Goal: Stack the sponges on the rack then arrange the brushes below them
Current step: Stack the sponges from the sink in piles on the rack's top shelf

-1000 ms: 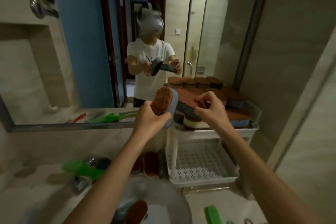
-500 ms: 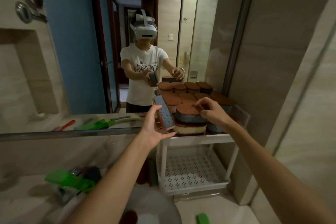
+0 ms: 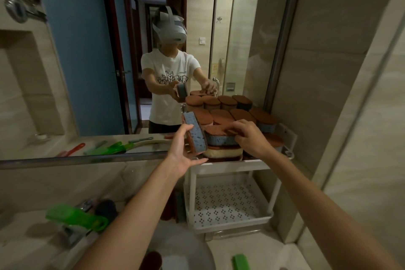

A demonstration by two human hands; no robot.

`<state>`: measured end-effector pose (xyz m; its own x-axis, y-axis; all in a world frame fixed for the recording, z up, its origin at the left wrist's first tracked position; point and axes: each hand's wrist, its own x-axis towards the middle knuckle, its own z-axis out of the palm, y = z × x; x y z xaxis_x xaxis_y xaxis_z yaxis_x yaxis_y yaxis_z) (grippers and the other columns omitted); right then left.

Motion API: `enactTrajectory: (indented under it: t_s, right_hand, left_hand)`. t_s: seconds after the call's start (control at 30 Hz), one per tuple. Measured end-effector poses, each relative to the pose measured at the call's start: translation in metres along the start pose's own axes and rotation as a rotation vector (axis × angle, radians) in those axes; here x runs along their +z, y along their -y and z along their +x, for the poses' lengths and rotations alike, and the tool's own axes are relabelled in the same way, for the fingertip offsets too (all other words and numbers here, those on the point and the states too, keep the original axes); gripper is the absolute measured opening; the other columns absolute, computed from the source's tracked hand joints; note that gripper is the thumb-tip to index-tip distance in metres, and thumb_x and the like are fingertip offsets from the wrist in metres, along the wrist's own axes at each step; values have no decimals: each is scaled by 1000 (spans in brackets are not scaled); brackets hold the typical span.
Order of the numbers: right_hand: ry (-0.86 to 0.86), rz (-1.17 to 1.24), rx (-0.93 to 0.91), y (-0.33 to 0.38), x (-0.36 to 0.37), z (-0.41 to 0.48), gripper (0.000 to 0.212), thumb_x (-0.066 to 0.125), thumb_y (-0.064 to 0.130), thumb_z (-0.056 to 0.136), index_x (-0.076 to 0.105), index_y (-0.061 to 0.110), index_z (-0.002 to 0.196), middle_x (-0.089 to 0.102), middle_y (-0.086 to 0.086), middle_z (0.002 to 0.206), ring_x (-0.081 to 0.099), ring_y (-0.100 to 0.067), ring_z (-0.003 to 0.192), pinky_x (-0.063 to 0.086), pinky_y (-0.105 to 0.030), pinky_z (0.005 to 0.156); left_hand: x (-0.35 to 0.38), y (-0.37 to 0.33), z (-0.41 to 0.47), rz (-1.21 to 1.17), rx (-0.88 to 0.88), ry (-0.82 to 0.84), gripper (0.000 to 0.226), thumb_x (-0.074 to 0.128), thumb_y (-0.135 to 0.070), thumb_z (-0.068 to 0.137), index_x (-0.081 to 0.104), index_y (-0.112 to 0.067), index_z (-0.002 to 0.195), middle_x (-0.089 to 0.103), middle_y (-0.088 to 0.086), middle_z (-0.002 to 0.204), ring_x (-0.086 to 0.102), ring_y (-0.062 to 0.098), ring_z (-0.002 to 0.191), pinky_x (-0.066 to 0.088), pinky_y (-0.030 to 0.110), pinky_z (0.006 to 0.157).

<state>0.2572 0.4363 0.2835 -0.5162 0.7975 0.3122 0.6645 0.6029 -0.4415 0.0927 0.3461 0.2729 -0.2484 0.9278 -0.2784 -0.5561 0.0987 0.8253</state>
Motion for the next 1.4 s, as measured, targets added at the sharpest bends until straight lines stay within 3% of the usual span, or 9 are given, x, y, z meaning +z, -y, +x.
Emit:
enactTrajectory:
  t_s: [0.2,0.33,0.43,0.53,0.67,0.8,0.9,1.0,1.4]
  right_hand:
    - [-175,67,-6,0,1,-13,39,52,4,86,58,13,124,50,-6,132,34,-23,129,30,-29,105]
    - [-313,255,-120,11,-18,-15,55,64,7,82,45,17,133,44,-4,137,34,-19,132,32,-32,109]
    - [-244,101,-270,17,-39,-14,75,73,18,78,34,18,141,33,-4,148,22,-19,140,21,-33,116]
    - [-101,-126,-309,18,-58,-10,81,73,24,79,25,22,145,26,-1,153,9,-20,145,11,-36,119]
    - [73,-188,-147,12,-82,-7,85,71,24,80,18,29,146,31,-1,149,24,-21,138,28,-39,110]
    - [64,-315,-51,-10,-90,-5,80,70,22,78,26,24,144,40,-6,139,36,-26,126,36,-34,99]
    - [71,-372,60,-33,-87,-8,74,67,13,78,31,22,142,43,-11,131,39,-31,121,39,-35,95]
    - [118,-384,107,-48,-78,-10,74,65,7,78,31,22,142,42,-12,130,39,-33,121,40,-38,97]
    - [222,-410,57,-63,-58,-2,73,60,6,83,27,31,144,37,-14,137,43,-35,122,44,-40,98]
  left_hand:
    - [5,-5,-5,159,80,13,52,63,-34,82,46,-17,128,55,12,126,55,26,110,52,42,86]
    - [24,-21,-10,650,362,-58,43,68,-30,80,42,-21,112,53,4,116,55,17,96,51,32,79]
    - [43,-35,-12,1069,578,-98,50,74,-30,73,37,-24,106,43,-2,110,47,16,99,44,31,77]
    - [63,-42,-11,1134,658,-26,59,78,-31,70,36,-23,111,40,-4,109,45,15,103,45,32,82]
    - [90,-37,-10,1200,733,67,70,78,-30,71,35,-17,125,41,0,115,39,12,105,38,27,84]
    - [92,-24,1,1209,734,114,75,68,-44,79,29,-19,137,43,5,141,43,22,128,39,29,94]
    - [80,-11,13,1571,739,60,73,58,-55,81,31,-22,140,37,6,146,35,25,135,27,46,113]
    - [68,-2,24,1849,665,49,75,55,-60,81,29,-24,142,31,5,149,27,26,139,14,49,117]
    - [57,22,39,1836,745,-61,67,54,-51,86,31,-21,141,37,3,142,32,23,132,29,37,105]
